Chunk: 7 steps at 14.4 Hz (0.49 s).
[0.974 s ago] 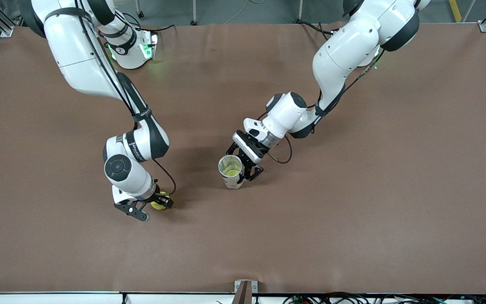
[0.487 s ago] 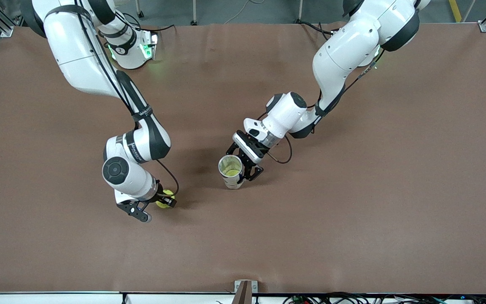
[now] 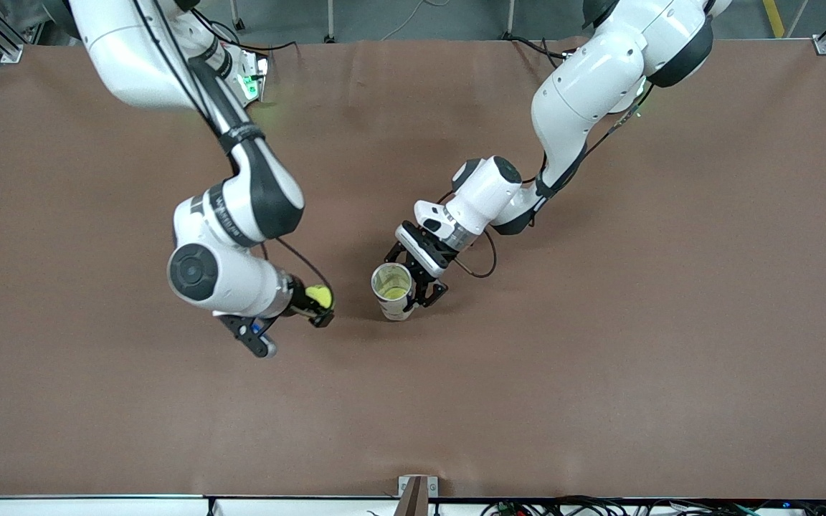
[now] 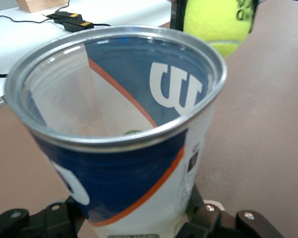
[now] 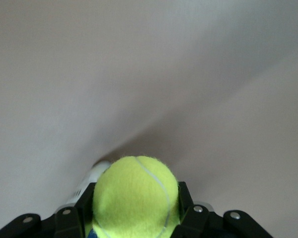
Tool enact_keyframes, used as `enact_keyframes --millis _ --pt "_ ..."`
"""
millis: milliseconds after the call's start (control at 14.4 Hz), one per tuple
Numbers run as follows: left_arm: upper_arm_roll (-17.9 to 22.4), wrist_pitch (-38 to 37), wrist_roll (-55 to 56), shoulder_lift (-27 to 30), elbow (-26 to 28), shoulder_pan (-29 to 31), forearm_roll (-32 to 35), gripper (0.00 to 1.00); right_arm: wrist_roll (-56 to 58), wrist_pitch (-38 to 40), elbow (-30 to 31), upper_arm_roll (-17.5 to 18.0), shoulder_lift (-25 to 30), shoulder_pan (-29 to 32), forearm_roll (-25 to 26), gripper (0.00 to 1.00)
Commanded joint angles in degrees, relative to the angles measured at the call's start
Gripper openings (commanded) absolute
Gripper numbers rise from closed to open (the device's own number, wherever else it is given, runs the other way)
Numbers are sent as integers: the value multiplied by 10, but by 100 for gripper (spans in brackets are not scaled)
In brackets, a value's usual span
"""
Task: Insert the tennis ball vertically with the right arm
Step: 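Lower the ball into the can opening with the right gripper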
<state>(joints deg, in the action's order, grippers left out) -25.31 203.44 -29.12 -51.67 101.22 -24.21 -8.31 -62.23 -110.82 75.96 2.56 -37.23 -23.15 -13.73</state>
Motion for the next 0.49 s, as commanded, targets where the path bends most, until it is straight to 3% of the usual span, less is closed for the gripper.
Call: enact_keyframes --millis 0,209,417 --pt "3 1 -1 -2 10 0 -3 79 -74 40 -47 -2 -1 -30 -11 0" --pt "3 1 -1 -2 10 0 -3 79 -122 59 -79 17 -1 -29 -60 0" --pt "3 1 0 -2 11 -1 -3 79 -176 64 -104 17 -2 -41 -72 0"
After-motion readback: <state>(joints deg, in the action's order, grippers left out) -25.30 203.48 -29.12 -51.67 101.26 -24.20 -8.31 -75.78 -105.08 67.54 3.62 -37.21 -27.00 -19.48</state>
